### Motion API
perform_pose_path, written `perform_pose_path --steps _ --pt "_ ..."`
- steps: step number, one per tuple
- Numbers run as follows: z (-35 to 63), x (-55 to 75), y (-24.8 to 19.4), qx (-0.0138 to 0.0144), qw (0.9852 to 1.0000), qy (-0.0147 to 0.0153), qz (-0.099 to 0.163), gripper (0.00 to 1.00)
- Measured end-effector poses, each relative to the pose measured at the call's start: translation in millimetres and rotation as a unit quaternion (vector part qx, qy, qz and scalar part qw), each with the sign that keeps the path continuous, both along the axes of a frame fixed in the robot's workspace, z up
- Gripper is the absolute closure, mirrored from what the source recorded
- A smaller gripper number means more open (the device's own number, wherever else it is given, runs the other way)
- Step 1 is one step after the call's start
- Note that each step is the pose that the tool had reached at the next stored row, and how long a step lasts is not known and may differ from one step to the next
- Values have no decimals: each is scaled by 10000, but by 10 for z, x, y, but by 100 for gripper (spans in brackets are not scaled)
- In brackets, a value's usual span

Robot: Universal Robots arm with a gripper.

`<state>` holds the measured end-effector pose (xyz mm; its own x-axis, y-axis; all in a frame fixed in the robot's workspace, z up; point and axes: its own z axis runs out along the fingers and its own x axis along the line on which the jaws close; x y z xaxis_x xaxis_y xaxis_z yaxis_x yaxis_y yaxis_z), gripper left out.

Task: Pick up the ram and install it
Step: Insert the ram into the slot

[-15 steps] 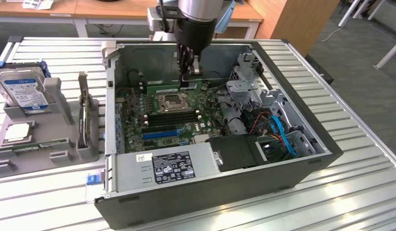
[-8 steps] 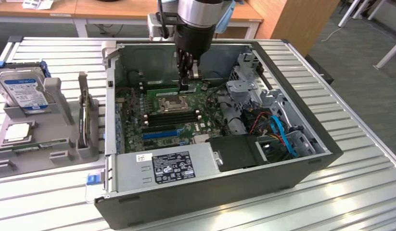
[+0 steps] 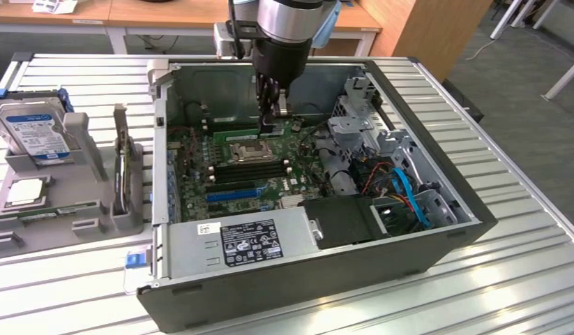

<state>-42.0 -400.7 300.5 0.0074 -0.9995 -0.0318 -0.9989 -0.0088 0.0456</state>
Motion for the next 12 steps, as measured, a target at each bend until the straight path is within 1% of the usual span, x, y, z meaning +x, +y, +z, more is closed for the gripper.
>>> perform_pose_path --steps 4,7,12 --pt "-6 0 0 0 9998 0 -174 89" --pt "-6 0 0 0 9998 0 -184 89" --pt "-7 0 -35 1 9998 0 -184 89"
